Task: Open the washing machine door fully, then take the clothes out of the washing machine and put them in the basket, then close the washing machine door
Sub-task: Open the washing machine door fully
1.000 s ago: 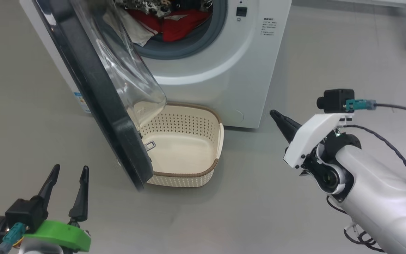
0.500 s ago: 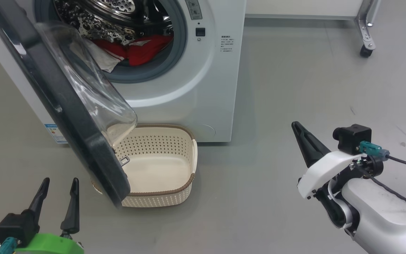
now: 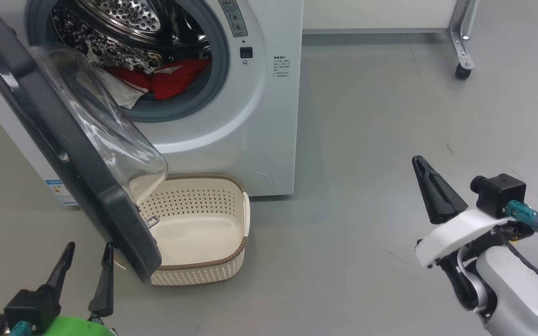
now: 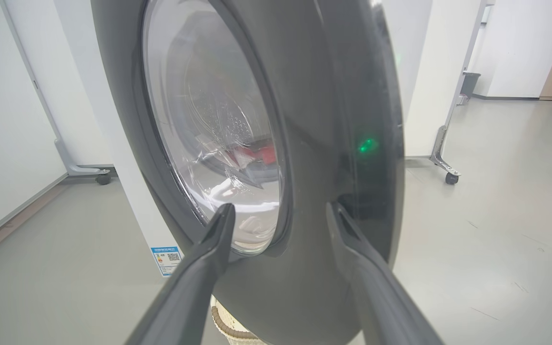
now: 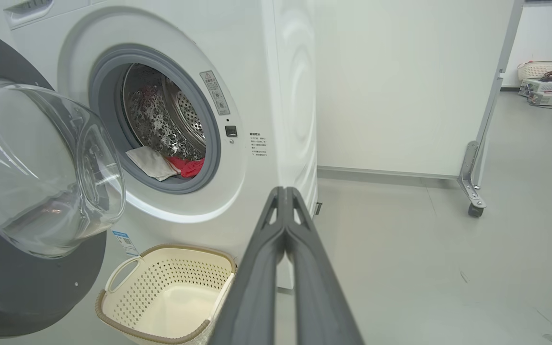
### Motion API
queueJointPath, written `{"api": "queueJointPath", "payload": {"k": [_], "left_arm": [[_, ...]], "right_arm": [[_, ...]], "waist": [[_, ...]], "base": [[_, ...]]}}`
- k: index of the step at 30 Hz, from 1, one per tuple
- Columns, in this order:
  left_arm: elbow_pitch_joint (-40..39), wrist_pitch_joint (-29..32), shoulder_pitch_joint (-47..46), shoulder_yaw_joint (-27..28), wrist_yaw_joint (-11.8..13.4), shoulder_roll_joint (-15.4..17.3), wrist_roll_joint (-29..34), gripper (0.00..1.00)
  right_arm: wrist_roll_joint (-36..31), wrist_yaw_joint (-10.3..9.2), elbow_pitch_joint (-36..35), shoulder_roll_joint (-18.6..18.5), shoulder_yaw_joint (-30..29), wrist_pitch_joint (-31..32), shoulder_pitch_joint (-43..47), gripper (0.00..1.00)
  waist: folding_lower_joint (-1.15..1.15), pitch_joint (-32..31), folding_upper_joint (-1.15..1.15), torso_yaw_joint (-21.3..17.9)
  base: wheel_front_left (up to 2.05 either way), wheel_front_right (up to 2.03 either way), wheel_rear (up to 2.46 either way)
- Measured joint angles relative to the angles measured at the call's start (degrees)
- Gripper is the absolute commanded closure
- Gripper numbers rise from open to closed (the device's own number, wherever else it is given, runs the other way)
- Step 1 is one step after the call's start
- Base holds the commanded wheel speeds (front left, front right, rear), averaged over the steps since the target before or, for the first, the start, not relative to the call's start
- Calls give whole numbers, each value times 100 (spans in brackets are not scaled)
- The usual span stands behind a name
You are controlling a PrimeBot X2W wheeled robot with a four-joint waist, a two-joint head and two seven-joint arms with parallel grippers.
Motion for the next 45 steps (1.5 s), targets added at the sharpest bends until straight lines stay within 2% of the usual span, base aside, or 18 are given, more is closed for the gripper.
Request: {"api": "queueJointPath", "payload": {"k": [3,4,6,7,21,30,45], "left_arm": [[-11,0,10,3,0,-3,1,0],[-18,0,13,4,0,-4,1,0],[-33,0,19,9,0,-8,22,0],[-37,0,19,11,0,-10,40,0],[-65,0,50,-15,0,-122,44,0],[-66,0,51,-10,0,-141,44,0],[-63,0,51,-27,0,-160,44,0]], "right_arm": [[-237,0,-92,65,-250,0,345,100],[-309,0,-92,93,-365,0,480,87],[-477,0,-89,129,-584,0,721,53],[-572,0,-91,133,-670,0,816,0],[-1495,0,-552,584,-1545,0,1689,0],[-1860,0,-805,856,-1734,0,2052,0],[-2215,0,-1022,1072,-1970,0,2443,0]], "waist": [[0,-3,0,-8],[0,-4,0,-9],[0,-7,0,-12],[0,-9,0,-13],[0,7,0,-4],[0,12,0,30],[0,-15,0,61]], "base": [[0,0,0],[0,0,0],[0,0,0],[0,0,0],[0,0,0],[0,0,0],[0,0,0]]}}
